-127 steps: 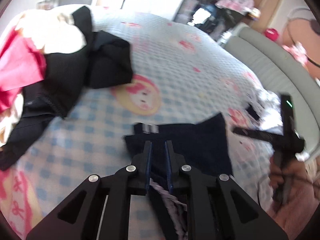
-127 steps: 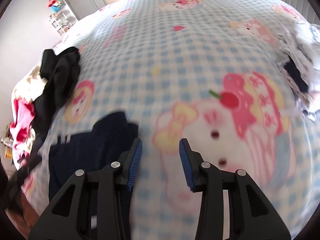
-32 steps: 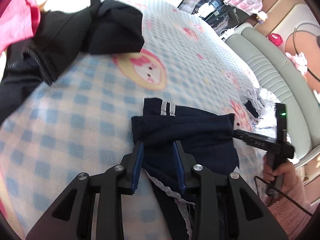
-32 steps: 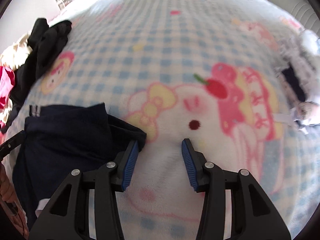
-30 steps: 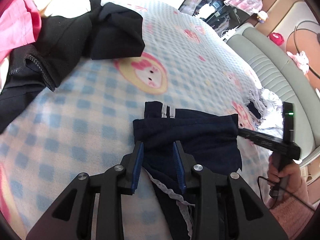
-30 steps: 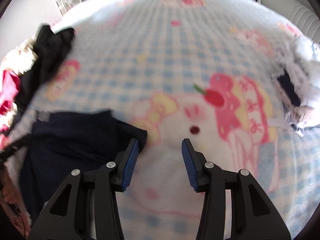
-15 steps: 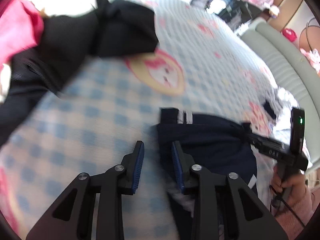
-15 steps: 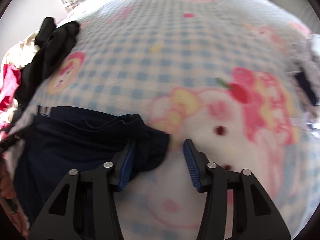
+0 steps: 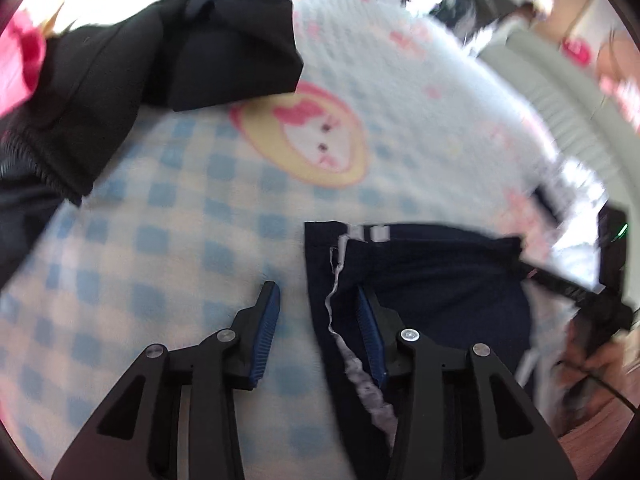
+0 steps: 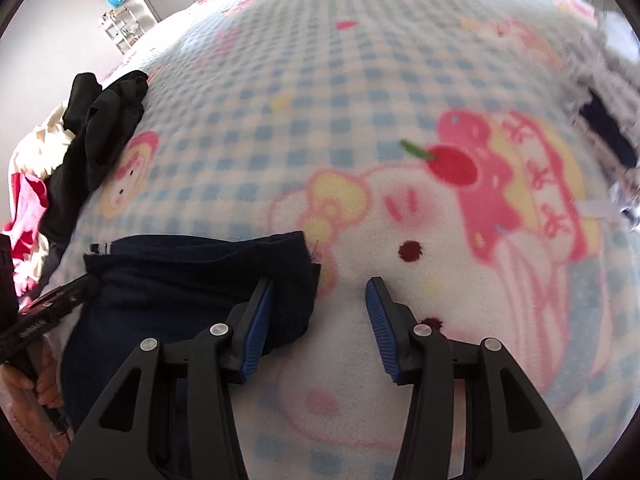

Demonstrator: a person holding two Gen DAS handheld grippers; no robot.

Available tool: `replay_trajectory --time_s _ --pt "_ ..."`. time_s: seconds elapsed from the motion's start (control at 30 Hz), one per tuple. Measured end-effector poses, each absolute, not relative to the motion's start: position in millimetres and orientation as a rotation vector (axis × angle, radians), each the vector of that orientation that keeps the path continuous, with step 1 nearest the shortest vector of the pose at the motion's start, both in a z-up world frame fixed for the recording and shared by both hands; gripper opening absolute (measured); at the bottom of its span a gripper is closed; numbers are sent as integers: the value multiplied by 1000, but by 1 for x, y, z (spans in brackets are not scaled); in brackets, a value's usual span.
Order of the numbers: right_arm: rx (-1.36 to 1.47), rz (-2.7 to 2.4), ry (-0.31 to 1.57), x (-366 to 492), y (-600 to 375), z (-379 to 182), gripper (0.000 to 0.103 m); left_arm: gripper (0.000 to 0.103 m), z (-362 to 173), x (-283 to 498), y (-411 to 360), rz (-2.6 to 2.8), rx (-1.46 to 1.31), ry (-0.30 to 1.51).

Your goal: Fold clothes

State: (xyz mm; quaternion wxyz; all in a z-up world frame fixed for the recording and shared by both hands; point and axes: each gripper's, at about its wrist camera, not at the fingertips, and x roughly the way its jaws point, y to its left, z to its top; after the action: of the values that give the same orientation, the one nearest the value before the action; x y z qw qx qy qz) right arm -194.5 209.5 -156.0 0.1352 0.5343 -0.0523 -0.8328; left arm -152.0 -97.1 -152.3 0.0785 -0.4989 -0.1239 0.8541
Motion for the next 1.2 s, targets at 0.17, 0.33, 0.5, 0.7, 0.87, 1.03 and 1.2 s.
replay_trajectory --time_s 0.17,0.33,0.5,0.7,0.87,1.03,1.2 --pt "1428 -2431 -68 -187 211 -136 49 38 -131 -145 -94 2581 -1351 -413" --pt "1526 -2416 -23 -204 208 -156 48 40 -134 -168 -84 2632 -1428 -199" --pt "1500 -2533 0 -193 216 -136 48 40 -108 -147 -93 2596 -1324 -300" --pt "1450 -2306 -191 -130 212 -115 48 40 -110 -99 -81 2508 -1334 -423" --pt "1522 -2184 -314 -75 198 -142 49 40 -120 -63 -65 2467 -1369 -470" --pt "1584 -2179 -334 -34 192 -165 49 40 -125 -50 -67 2544 -1486 -372" --pt "1560 -2247 -346 -20 200 -152 49 40 -116 -23 -81 2532 -1411 -536"
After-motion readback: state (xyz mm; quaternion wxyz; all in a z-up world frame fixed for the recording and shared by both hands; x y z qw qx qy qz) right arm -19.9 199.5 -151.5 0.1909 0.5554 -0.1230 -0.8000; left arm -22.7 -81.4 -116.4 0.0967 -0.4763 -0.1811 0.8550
